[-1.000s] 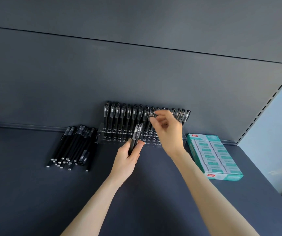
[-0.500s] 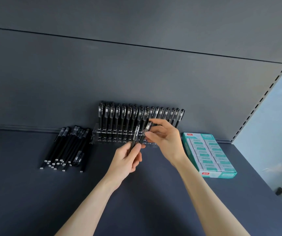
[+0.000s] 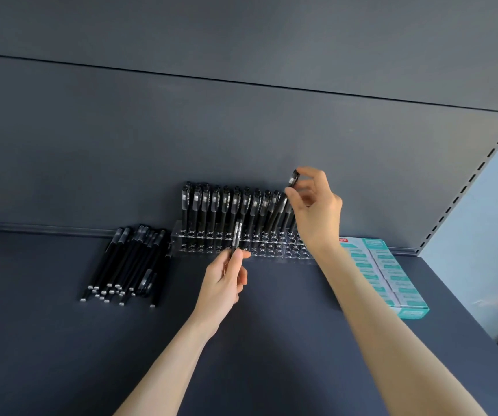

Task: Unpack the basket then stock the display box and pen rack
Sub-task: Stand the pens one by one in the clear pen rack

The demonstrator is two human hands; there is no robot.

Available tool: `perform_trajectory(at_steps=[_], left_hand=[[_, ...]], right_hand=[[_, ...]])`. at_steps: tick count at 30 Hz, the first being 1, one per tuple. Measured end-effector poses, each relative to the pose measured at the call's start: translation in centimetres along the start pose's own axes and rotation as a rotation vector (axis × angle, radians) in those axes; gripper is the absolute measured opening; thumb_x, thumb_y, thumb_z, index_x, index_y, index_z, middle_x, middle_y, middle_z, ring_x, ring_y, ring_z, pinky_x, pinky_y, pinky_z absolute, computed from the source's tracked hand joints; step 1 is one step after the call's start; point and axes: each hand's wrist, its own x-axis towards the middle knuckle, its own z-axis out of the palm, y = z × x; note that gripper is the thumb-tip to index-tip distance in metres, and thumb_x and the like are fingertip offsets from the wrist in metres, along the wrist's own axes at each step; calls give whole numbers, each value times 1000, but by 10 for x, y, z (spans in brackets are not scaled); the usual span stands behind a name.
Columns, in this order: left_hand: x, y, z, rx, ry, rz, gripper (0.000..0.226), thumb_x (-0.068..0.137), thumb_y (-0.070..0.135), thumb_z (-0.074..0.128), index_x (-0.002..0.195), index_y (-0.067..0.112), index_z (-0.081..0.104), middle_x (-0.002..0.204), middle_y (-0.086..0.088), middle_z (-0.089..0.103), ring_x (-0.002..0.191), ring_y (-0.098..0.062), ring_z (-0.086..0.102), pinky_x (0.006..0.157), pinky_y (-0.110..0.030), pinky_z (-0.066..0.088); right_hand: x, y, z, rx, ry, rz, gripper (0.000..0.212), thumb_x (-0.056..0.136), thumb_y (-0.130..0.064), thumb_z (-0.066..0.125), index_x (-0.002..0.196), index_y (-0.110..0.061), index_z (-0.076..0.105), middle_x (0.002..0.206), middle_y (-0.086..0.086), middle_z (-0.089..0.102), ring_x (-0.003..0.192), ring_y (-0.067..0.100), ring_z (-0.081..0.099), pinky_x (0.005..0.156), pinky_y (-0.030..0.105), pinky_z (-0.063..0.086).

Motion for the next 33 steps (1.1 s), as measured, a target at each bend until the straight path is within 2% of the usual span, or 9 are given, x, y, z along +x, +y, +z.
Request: perform_trajectory(at_steps=[4,9,14,18,20,22,26,30,33], left_hand=[[0,0,0,-4,-2,10,24,98,39,45,94,26,65,57,6,43,46,-5,33,42,-16,27],[2,-1,0,-13,7,-1,25,97,39,46,93,24,66,56,7,43,46,-4,34,41,-13,28],[3,-3,1,-5,17,-6,23,97,36,48,91,24,66,56,8,44,48,-2,37,44,-9,32],[2,-2,1,10,-8,10,22,98,32,48,93,21,66,57,7,44,48,-3,37,45,-7,33],[0,0,2,22,-41,35,23,98,31,49,95,15,65,58,5,43,48,-3,35,45,-9,32],[-1,2,4,27,-79,57,27,96,32,52,97,7,61,58,3,41,49,-6,33,44,-13,29],[-2,0,8,17,-167,71,36,95,35,54,99,0,57,59,3,39,48,-8,29,43,-19,24],[-2,-3,7,-4,-157,70,15,95,22,56,99,10,64,65,2,55,54,-10,45,49,-20,38],[-1,-7,7,68,-75,98,13,92,14,59,103,20,65,88,3,69,77,-9,63,70,-16,49]], right_hand=[[-6,6,8,-50,-30,2,28,86,-8,64,111,-17,58,79,-19,56,68,-4,55,71,11,45],[-18,15,16,-114,-89,-13,24,86,-8,64,109,-15,62,83,-4,58,67,13,56,74,38,53],[-27,19,18,-151,-109,17,26,87,-10,64,112,-16,62,86,-6,59,69,15,58,75,44,53],[-31,14,14,-174,-73,0,27,87,-11,64,113,-17,62,90,-6,58,72,11,59,73,39,53],[-37,9,9,-82,-42,43,21,86,-17,65,106,-20,62,82,-9,59,70,4,56,70,23,50],[-45,2,3,94,-131,154,13,84,-26,68,96,-27,62,73,-12,64,69,1,58,66,14,47],[-60,-2,0,256,-343,268,19,79,-23,74,94,-28,63,78,-10,71,73,6,67,65,14,50],[-62,0,-3,308,-242,274,20,81,-13,72,93,-27,63,74,-11,71,71,4,66,66,13,49],[-59,2,-7,339,-90,305,23,82,-7,70,91,-26,62,72,-7,70,69,9,67,69,20,52]])
